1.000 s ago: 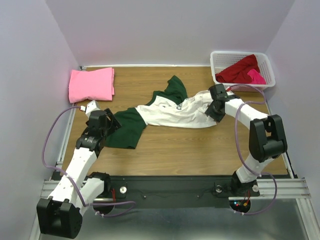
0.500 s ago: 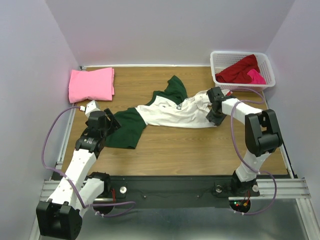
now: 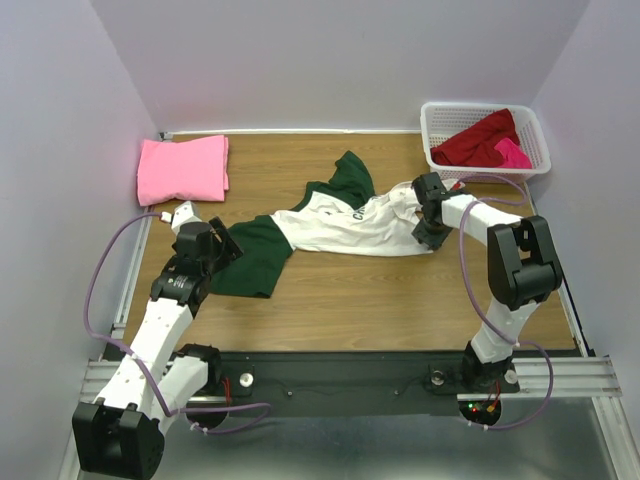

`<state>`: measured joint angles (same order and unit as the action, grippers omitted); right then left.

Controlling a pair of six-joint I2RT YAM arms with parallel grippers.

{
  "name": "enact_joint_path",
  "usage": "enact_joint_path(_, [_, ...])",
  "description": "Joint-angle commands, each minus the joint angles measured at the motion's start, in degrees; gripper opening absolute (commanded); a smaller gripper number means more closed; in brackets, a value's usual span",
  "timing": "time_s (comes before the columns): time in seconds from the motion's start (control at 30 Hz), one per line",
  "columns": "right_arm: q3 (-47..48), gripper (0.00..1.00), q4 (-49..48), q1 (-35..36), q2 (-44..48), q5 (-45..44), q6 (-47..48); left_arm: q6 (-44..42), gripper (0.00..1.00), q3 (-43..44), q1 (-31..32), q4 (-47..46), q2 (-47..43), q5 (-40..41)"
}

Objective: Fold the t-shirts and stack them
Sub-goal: Flatten the tshirt out

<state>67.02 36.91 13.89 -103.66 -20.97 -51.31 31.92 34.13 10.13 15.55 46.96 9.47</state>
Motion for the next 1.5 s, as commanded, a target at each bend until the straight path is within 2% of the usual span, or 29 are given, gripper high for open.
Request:
enact_joint_path(0.0, [-0.3, 0.38, 0.4, 0.2, -2.1, -1.5, -1.6, -0.7, 0.77, 0.4, 0.2, -0.4, -0.9, -0.2])
enact_joint_path(0.03, [-0.8, 0.36, 0.4, 0.1, -2.2, -1.6, -1.6, -0.7, 0.78, 0.4, 0.2, -0.5, -0.8, -0.4])
enact_joint_path(0.17, [-1.1, 0.17, 0.4, 0.1, -0.8, -1.9, -0.7, -0.5, 0.78, 0.8, 0.2, 0.1, 0.0, -0.7])
enact_joint_path(0.37, [1.3, 0.20, 0.4, 0.1, 2.8, -0.8, 3.6, -0.1, 0.78, 1.7, 0.2, 1.4, 3.2, -1.6])
enact_joint_path(0.5, [0.7, 0.21, 0.4, 0.2, 2.8, 0.6, 5.2, 1.1, 0.78, 3.0, 0.0, 3.8, 9.5, -2.0])
enact_joint_path(0.67, [-0.9, 0.22, -1.0, 0.2, 3.4, 1.7, 6.8, 0.4, 0.77, 4.6, -5.1, 6.2, 18.6, -4.3])
enact_joint_path(0.8, [-0.9, 0.22, -1.9, 0.1, 3.8, 2.1, 8.9, 0.1, 0.77, 7.1, -7.2, 9.0, 23.2, 1.1])
enact_joint_path(1.0, [-0.7, 0.22, -3.2, 0.1, 3.6, 2.5, 10.4, 1.8, 0.74, 9.9, -8.1, 12.2, 30.1, 1.5])
enact_joint_path(1.13, [-0.5, 0.22, -3.9, 0.1, 3.3, 3.5, 11.1, 3.8, 0.70, 9.6, -9.1, 13.5, 31.7, 3.4])
enact_joint_path(1.27, [-1.0, 0.22, -4.7, 0.1, 3.6, 4.0, 11.8, 4.8, 0.69, 10.2, -9.7, 15.3, 32.7, 9.9])
enact_joint_path(1.47, [-1.9, 0.22, -5.5, 0.2, 3.7, 5.0, 12.2, 5.0, 0.68, 9.9, -11.1, 15.2, 35.0, 10.2])
